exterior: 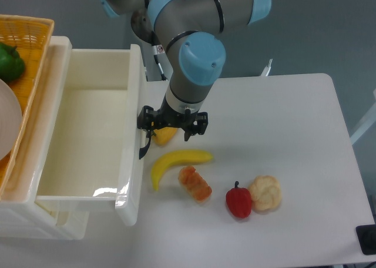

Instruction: Slide the top white drawer open

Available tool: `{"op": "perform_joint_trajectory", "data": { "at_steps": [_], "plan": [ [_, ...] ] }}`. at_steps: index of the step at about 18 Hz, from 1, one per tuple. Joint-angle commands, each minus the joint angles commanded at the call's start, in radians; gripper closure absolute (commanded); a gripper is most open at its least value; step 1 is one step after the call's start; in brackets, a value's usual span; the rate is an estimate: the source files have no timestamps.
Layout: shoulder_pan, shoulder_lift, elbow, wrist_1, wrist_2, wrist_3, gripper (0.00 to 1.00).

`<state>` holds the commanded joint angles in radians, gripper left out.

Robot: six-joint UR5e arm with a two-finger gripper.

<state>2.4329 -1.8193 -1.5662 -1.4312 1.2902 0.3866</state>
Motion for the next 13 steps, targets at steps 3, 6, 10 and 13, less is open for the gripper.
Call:
{"op": "perform_joint_trajectory", "data": {
  "at_steps": [3, 6, 10, 13],
  "plan": [
    [0.002, -0.008, 0.0, -0.002, -0.023, -0.003, 0.0],
    [0.014, -0.006, 0.002, -0.012, -0.049, -0.005, 0.0],
    [0.028, -0.005, 0.002, -0.047, -0.054, -0.002, 0.0],
    [0.032, -0.003, 0.002, -0.055, -0.084, -0.002, 0.0]
  ]
}}
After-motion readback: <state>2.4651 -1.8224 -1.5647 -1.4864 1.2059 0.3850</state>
